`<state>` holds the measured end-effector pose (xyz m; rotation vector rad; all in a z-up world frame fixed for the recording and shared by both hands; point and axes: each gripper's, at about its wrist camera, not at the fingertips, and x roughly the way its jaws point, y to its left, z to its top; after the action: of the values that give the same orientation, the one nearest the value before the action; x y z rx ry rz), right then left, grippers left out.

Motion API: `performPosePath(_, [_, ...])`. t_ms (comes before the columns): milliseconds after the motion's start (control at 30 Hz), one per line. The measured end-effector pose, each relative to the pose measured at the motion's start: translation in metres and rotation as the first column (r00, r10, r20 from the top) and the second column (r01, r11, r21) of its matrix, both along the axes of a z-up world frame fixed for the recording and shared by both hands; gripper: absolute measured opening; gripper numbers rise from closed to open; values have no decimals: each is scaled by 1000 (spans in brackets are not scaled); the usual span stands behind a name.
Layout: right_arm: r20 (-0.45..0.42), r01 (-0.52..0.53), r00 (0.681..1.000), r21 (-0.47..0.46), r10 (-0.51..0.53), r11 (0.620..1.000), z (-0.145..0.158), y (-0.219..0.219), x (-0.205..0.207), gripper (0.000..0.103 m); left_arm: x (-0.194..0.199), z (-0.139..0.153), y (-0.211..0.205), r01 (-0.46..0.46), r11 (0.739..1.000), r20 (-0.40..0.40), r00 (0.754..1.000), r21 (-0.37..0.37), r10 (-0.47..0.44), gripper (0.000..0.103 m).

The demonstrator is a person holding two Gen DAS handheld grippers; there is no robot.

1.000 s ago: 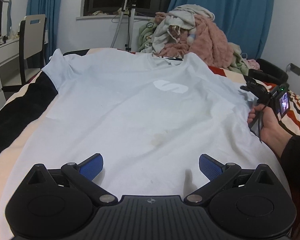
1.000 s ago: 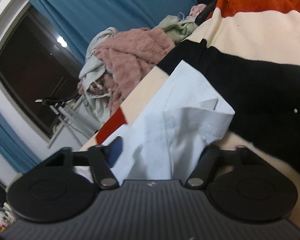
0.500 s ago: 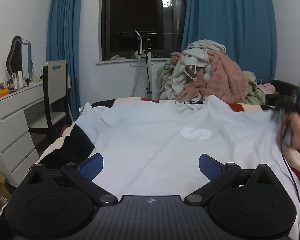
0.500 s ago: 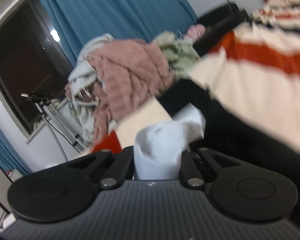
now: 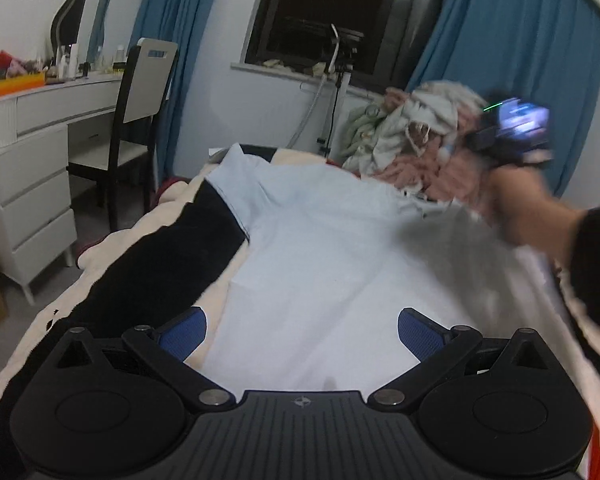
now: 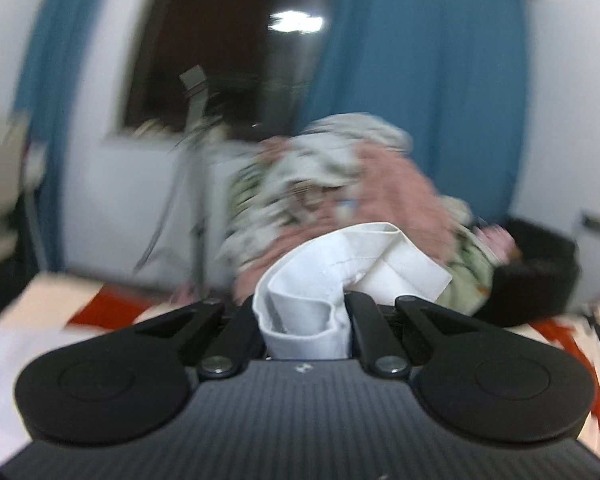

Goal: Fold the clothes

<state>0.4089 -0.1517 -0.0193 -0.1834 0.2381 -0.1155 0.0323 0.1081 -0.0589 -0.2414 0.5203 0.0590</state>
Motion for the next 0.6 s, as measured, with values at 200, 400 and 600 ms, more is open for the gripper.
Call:
performPosePath(200, [-166,-99,980,65,109,993,-59,79,45,7,18,-13,21,-35,999,-24,999,0,35,103])
performPosePath(400, [-173,-152,967,197,187,968,-62,62,39,92,36,-20,6,-1,999,-41,999,33,2,103])
performPosePath(600, [-95,-231,958,311,272,922,-26,24,-56,92,36,-17,-15,54,994,-15,998,92,-53,103])
